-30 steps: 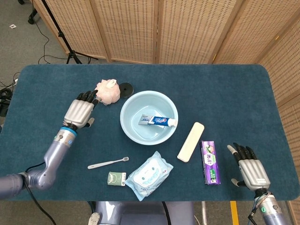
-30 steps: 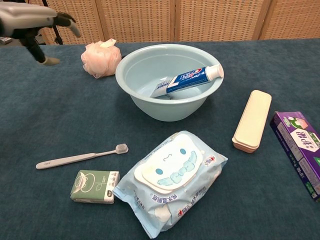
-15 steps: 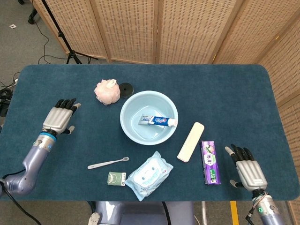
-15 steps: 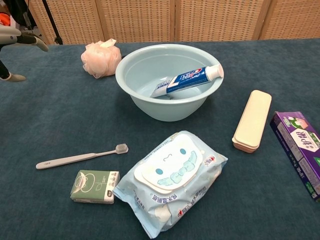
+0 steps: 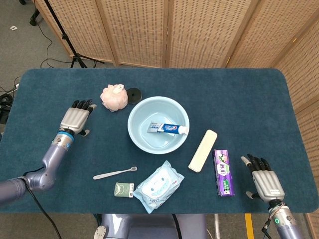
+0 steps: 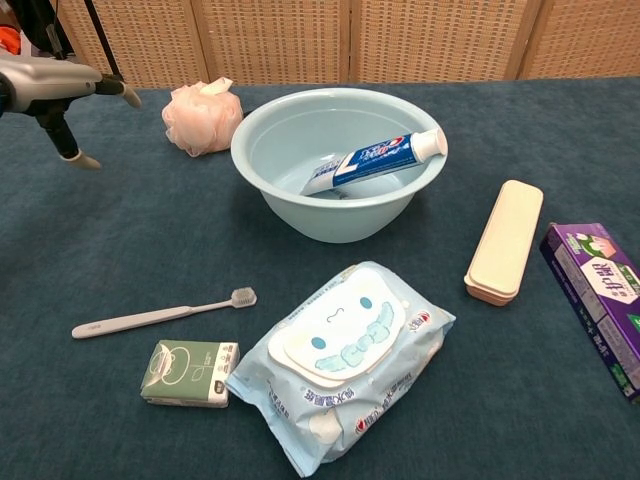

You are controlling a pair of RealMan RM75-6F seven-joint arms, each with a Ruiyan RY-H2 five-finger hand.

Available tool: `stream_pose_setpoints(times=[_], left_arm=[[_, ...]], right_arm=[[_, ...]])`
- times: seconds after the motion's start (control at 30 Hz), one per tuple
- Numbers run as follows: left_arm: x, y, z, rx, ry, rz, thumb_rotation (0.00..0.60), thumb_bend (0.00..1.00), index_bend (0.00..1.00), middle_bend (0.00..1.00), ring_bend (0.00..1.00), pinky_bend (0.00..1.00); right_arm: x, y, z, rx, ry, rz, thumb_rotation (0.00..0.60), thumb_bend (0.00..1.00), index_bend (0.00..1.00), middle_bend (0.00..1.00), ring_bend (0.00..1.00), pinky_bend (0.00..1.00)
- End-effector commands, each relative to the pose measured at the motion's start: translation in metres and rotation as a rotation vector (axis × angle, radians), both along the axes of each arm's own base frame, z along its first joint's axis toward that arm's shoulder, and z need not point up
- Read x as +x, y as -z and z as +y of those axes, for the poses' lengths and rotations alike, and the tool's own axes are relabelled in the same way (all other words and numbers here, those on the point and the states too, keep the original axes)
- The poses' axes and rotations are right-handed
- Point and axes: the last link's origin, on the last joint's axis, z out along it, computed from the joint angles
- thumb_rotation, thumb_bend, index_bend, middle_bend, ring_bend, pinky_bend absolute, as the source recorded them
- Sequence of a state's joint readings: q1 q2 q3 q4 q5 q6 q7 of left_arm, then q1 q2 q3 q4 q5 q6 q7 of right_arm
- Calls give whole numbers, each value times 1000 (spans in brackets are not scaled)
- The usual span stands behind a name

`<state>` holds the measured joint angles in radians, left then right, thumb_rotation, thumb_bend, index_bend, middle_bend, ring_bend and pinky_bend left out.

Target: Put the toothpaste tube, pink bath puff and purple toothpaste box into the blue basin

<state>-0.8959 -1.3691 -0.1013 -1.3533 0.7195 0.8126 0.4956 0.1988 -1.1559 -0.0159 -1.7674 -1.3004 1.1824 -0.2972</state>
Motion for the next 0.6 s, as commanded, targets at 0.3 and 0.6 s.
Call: stream_pose_setpoints(times=[0.3, 0.6], left_arm=[[29, 28, 45, 10, -21, -19, 600, 222, 0, 0, 0, 0], [40, 38, 73, 49, -42, -24, 600, 222, 0, 0, 0, 0]], right_arm=[[-9, 0, -3, 0, 32, -2, 600, 156, 21, 0, 0, 0], [-17, -3, -6, -14, 68, 3, 600, 156, 21, 0, 0, 0]])
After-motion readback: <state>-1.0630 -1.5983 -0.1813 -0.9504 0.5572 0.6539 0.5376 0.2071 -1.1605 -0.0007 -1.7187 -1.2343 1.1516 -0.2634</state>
